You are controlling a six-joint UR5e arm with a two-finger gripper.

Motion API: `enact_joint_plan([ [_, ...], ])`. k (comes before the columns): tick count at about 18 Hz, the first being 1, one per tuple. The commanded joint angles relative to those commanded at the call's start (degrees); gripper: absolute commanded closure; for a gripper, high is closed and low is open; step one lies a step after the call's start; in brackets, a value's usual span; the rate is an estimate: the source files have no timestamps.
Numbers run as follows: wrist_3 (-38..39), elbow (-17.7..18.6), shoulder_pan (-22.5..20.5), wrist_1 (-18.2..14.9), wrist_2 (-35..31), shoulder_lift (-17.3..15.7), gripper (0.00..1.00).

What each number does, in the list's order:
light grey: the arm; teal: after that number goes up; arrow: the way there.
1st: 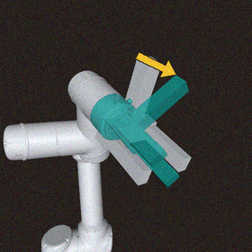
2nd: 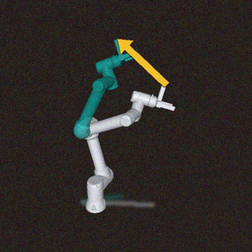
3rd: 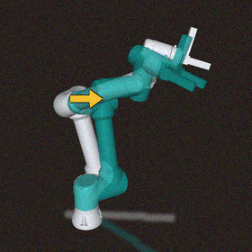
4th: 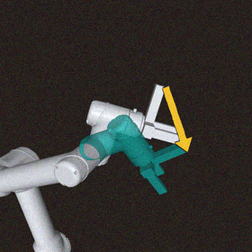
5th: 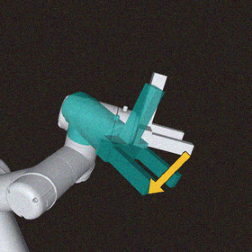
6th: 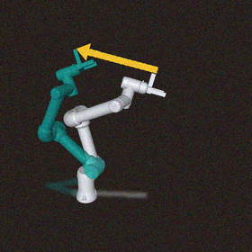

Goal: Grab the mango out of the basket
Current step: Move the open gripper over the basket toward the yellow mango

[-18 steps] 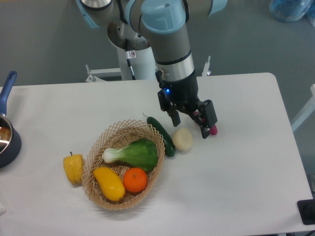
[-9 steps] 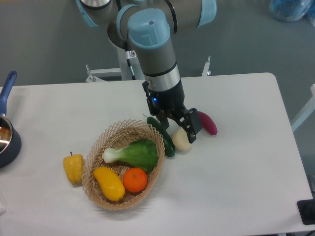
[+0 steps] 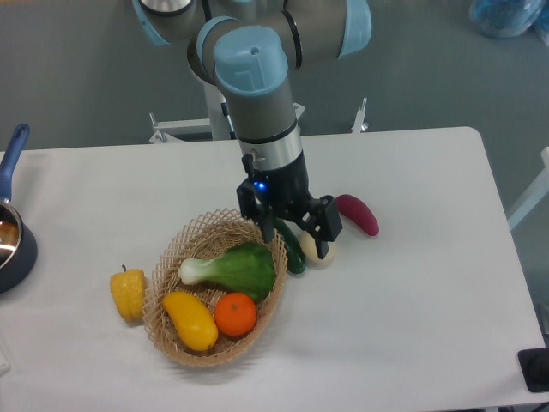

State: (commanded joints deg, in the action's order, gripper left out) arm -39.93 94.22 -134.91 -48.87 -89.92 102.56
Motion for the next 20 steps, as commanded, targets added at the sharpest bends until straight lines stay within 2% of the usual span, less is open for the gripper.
enact_joint_plan([
  [3,9.7,-1.2,0.5,-0.1,-0.7,1.2,0.00],
  [7,16.8,-1.5,2.8,-0.2,-0.7,3.5,0.00],
  [10,25.6,-1.9,3.4,-0.2,0.1,4.7,0.00],
  [12,33.2,-3.3,5.3,-0.2,0.1,7.6,0.00],
  [15,35.2,-4.5,8.0,-0.1,0.5,11.2,0.00],
  [20,35.3,-5.2,9.8,0.1,1.9,14.9,0.00],
])
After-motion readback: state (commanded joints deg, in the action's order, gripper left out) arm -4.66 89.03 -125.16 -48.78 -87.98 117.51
